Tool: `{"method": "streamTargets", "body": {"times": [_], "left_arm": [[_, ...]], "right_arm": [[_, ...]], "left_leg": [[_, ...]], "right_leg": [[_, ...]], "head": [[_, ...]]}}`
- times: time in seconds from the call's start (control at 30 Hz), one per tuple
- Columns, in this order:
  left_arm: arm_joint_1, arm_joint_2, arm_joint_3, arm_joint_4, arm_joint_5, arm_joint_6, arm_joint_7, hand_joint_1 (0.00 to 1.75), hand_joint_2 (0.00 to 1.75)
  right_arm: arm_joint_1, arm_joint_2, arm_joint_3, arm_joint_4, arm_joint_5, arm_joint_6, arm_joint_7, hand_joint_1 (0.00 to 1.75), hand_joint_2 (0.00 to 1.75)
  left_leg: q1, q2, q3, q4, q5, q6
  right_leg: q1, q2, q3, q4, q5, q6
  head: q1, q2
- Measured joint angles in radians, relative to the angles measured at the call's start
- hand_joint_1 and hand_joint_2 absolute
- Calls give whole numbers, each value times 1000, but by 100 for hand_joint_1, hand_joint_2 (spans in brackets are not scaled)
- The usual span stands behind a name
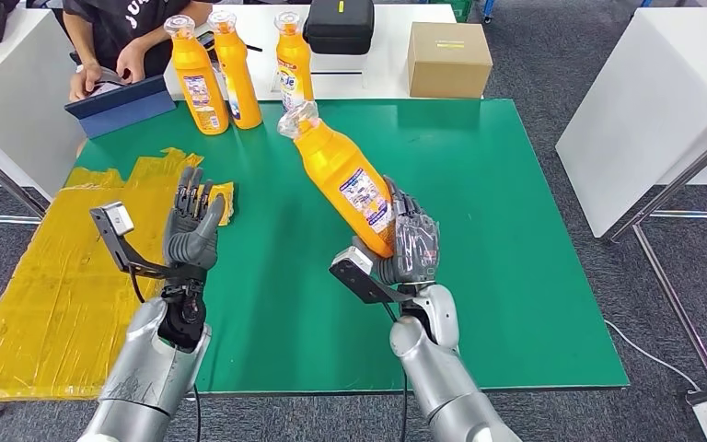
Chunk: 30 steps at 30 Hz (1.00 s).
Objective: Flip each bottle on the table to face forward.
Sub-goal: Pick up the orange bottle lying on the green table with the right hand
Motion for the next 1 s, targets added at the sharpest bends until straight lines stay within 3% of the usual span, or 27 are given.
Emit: {"method": "streamTargets", "body": {"times": [0.4, 0.73, 1.0], "left_arm": [[-16, -4, -42, 21, 17, -5, -6, 0, 175], [-46, -7, -81, 42, 63, -5, -9, 0, 175], [-68, -13, -87, 64, 80, -8, -7, 0, 175]], "right_arm": [[-10, 12, 39, 17, 29, 0, 25, 175, 175], [-127, 18, 256, 194, 81, 0, 286, 175, 175], [-186, 18, 381, 271, 100, 0, 379, 175, 175]], "left_leg": [[0, 0, -1, 0, 0, 0], [0, 0, -2, 0, 0, 0], [0, 0, -2, 0, 0, 0]], "right_leg": [[0, 0, -1, 0, 0, 0], [0, 0, -2, 0, 0, 0], [0, 0, -2, 0, 0, 0]], "head": [[0, 0], [0, 0], [0, 0]]}}
